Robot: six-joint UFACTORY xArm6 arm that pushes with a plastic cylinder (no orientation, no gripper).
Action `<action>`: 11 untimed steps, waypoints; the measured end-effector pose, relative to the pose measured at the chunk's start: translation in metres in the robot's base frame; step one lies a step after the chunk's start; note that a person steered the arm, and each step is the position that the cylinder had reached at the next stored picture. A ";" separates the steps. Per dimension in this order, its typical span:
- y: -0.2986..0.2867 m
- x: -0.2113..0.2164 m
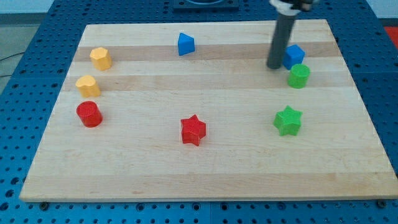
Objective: Place the green circle on top of the green star
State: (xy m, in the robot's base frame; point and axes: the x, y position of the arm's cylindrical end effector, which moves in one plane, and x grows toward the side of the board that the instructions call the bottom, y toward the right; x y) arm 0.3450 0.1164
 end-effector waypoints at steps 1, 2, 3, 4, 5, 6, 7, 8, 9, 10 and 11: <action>-0.059 0.035; -0.014 0.020; 0.060 0.019; 0.075 0.012; 0.077 0.049; 0.083 0.052; 0.121 0.040; 0.170 0.054; 0.140 0.074; 0.099 0.073; 0.079 0.060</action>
